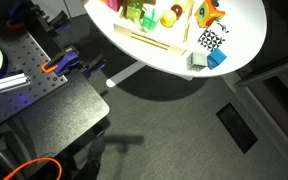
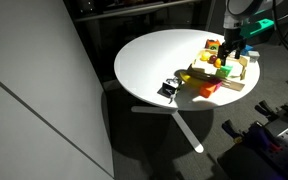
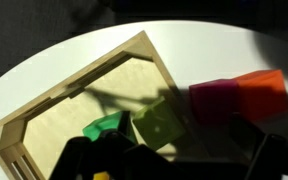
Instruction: Put the light green block on the wooden tray
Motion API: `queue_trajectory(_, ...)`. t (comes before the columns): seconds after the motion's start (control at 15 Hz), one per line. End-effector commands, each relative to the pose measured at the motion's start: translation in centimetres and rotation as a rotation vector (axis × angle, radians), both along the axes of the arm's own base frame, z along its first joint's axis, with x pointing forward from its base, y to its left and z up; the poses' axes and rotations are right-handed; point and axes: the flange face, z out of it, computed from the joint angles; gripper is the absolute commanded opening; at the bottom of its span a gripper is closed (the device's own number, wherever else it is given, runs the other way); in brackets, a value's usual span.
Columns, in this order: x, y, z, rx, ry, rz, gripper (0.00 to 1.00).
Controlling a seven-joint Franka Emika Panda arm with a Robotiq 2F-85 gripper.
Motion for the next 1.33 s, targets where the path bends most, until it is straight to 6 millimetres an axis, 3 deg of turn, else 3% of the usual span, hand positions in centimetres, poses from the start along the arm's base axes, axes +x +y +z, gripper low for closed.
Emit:
queue_trajectory(0.0,-1.2,1.1,2.6,0.102,0.096,0.008,1.00)
queue_trajectory(0.4,-2.9,2.2,6.1,0.145,0.186,0.027,1.00)
queue_trajectory(1.27,-4.5,3.5,15.7,0.125,-0.033,0.075,1.00)
